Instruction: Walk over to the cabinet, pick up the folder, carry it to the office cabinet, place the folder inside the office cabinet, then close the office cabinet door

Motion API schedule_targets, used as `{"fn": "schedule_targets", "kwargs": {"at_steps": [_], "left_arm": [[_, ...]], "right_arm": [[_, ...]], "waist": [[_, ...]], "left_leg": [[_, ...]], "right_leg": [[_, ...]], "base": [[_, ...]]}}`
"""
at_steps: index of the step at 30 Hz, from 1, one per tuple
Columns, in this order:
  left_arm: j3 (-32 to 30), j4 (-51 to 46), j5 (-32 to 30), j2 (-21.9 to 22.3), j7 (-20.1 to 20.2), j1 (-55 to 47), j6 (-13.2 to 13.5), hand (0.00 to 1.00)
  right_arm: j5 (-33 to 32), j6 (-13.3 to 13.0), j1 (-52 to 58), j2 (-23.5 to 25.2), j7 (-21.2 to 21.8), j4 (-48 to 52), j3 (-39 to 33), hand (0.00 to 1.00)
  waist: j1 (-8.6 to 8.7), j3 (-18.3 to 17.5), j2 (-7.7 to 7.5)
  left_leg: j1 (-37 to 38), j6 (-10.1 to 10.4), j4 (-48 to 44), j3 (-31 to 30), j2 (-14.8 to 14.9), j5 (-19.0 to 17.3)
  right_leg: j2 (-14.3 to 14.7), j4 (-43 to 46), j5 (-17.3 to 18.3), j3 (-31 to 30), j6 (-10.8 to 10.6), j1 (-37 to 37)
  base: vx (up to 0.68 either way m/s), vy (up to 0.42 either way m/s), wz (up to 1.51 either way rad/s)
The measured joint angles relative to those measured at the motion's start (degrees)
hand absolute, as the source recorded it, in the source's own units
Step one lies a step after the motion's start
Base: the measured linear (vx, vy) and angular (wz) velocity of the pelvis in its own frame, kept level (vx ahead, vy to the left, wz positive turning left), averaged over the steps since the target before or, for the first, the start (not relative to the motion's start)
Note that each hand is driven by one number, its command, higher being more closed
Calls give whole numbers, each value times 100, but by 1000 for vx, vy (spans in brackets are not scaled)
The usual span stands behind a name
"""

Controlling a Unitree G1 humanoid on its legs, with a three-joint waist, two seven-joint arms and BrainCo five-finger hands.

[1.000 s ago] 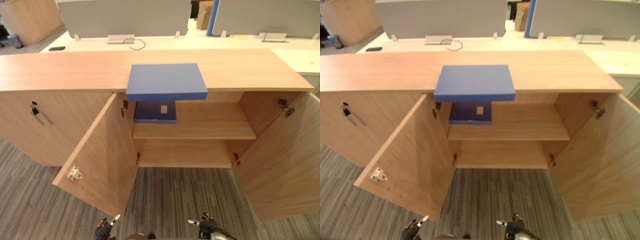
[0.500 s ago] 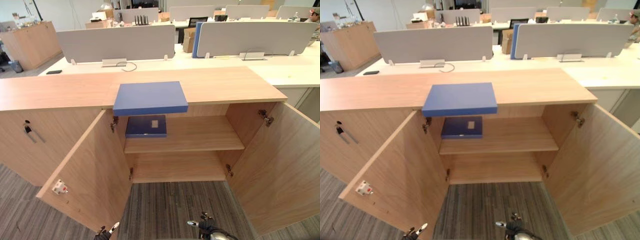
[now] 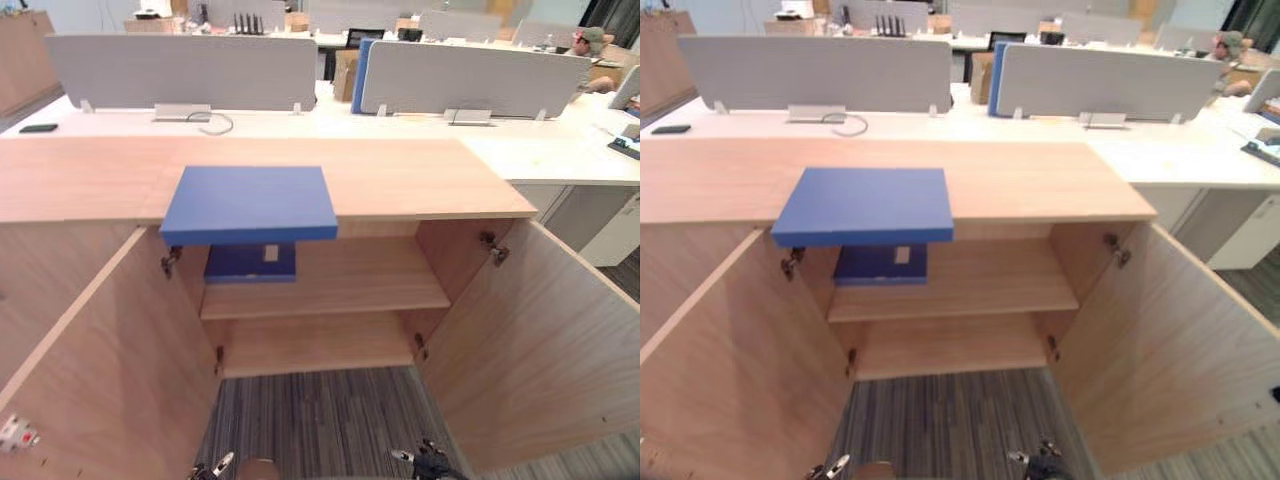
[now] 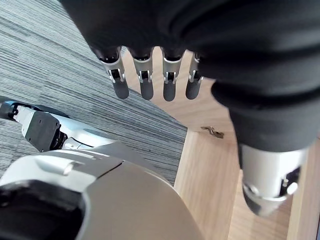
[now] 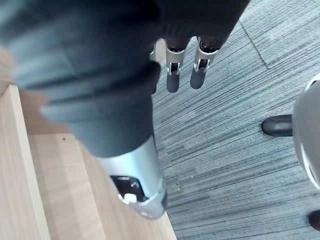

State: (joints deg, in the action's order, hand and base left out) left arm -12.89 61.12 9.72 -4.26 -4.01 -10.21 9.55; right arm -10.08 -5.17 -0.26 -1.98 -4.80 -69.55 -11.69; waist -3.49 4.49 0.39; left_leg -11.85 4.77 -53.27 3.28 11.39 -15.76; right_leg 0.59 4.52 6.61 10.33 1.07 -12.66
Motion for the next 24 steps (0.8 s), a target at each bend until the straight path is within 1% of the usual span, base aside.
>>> {"fn": "schedule_targets", "kwargs": {"at_steps": [1, 2, 3, 4, 5, 6, 7, 8, 9, 10, 12, 13, 14, 15, 16, 18, 19, 20, 22, 23, 24], "left_arm": [[50, -8, 2, -21, 5, 24, 7, 0], [101, -66, 0, -23, 7, 46, 5, 0], [166, -99, -8, -18, 5, 40, 19, 0], [238, -86, -14, -23, 4, 24, 23, 0], [289, -79, -13, -76, 19, 16, 26, 0], [302, -94, -39, -154, 30, 9, 54, 0], [303, -95, -40, -171, 36, 7, 71, 0], [294, -94, -41, -175, 37, 8, 73, 0], [293, -88, -45, -173, 37, 4, 71, 0], [293, -80, -56, -173, 38, 2, 71, 0], [293, 17, -145, -171, 40, -30, 70, 0], [294, 30, -148, -171, 40, -34, 68, 0], [295, 30, -181, -159, 42, -69, 67, 0], [303, 33, -215, -153, 42, -70, 65, 0], [370, 45, -248, -150, 42, -78, 55, 0], [375, 42, -246, -163, 43, -72, 52, 0], [381, 32, -244, -159, 42, -82, 46, 0], [392, 5, -244, -153, 42, -108, 54, 0], [394, 3, -241, -153, 41, -115, 66, 0], [401, -29, -209, -151, 42, -113, 71, 0], [458, -143, -53, -158, 53, -154, 93, 0]], "right_arm": [[-2, 0, -12, 5, 0, -4, -66, 0], [-2, -4, -21, -6, 0, 38, -33, 0], [1, -5, 3, -34, 1, 75, -1, 0], [1, -6, 18, -62, 2, 77, -2, 0], [14, 4, 47, -89, -3, 24, 8, 0], [31, 27, 85, -19, -3, -38, 58, 0], [35, 29, 103, -1, -2, -38, 73, 0], [115, 47, 119, -5, 1, -39, 251, 0], [232, 50, 123, -32, 7, -37, 484, 0], [247, 50, 123, -39, 11, -37, 542, 0], [301, 51, 129, -39, 16, -42, 673, 0], [354, 51, 140, -34, 16, -45, 671, 0], [469, 53, 155, -25, 17, -45, 665, 0], [487, 53, 155, -27, 21, -44, 661, 0], [525, 53, 127, -36, 23, -16, 617, 0], [615, 54, 101, -18, 23, 27, 473, 0], [668, 60, 109, -17, 14, 106, 435, 0], [675, 57, 147, -10, 10, 238, 514, 0], [675, 46, 164, -8, 9, 303, 709, 0], [672, 43, 156, -6, 9, 366, 807, 0], [671, 38, 149, 4, 9, 374, 974, 0]], "waist": [[-9, 100, -11], [-31, 127, -10], [-32, 153, 17], [-23, 145, 59], [-28, 135, 90], [-34, 86, -96], [-36, 57, -146], [-46, 12, -202], [-56, -26, -200], [-56, -45, -198], [-72, -226, -202], [-75, -274, -198], [-101, -380, -179], [-107, -390, -158], [-116, -408, -107], [-117, -344, -93], [-82, -328, -86], [-57, -324, -79], [-25, -326, -79], [-17, -319, -86], [-21, -308, -141]], "left_leg": [[-33, 3, 265, 31, -149, -120], [-128, -35, 795, 73, -280, -145], [-118, 16, 1532, 60, -335, -86], [-77, 43, 2064, -19, -353, 79], [12, -132, 2362, -17, -464, 482], [140, -216, 2665, 70, -719, 532], [160, -271, 2746, 106, -817, 535], [212, -354, 2834, 207, -951, 501], [337, -454, 2975, 287, -1071, 516], [421, -479, 3075, 327, -1118, 521], [754, -567, 3511, 451, -1232, 579], [841, -584, 3615, 497, -1249, 593], [993, -628, 3800, 568, -1277, 628], [1072, -637, 3876, 589, -1281, 634], [1221, -664, 4023, 594, -1277, 650], [1553, -729, 4242, 568, -1321, 676], [1758, -745, 4296, 488, -1333, 668], [1897, -744, 4343, 378, -1339, 667], [1979, -743, 4404, 248, -1350, 667], [1982, -730, 4426, 168, -1364, 660], [1994, -663, 4416, 77, -1410, 629]], "right_leg": [[-120, 2, 2, -98, -4, -34], [-263, -12, 28, -198, -59, -16], [-354, -10, 84, -273, -169, -27], [-366, -3, 131, -286, -276, -14], [-445, 4, 222, -319, -418, -54], [-672, 2, 224, -324, -417, -21], [-774, 8, 223, -323, -416, -10], [-931, 4, 216, -321, -419, -17], [-1064, 39, 193, -318, -450, -23], [-1118, 62, 158, -320, -486, -26], [-1240, 229, -8, -336, -556, 17], [-1269, 336, -18, -351, -571, 62], [-1315, 617, -22, -413, -577, 205], [-1328, 850, -22, -438, -578, 302], [-1361, 1604, -23, -455, -579, 630], [-1526, 2976, -16, -438, -594, 1164], [-1616, 3538, 279, -372, -596, 1315], [-1634, 3682, 558, -278, -589, 1404], [-1621, 3425, 698, -280, -600, 1507], [-1599, 2955, 691, -346, -612, 1590], [-1513, 2254, 390, -482, -558, 1594]], "base": [[112, 152, -50], [139, 207, -50], [153, 261, -34], [178, 273, -10], [206, 277, 7], [202, 229, 12], [171, 178, 7], [211, 213, -8], [211, 203, -15], [249, 215, -23], [214, 134, -22], [221, 119, -25], [183, 93, -24], [216, 117, -24], [198, 115, -12], [183, 101, 8], [157, 56, 36], [125, 38, 42], [63, -42, 47], [72, -110, 51], [65, -172, 42]]}}
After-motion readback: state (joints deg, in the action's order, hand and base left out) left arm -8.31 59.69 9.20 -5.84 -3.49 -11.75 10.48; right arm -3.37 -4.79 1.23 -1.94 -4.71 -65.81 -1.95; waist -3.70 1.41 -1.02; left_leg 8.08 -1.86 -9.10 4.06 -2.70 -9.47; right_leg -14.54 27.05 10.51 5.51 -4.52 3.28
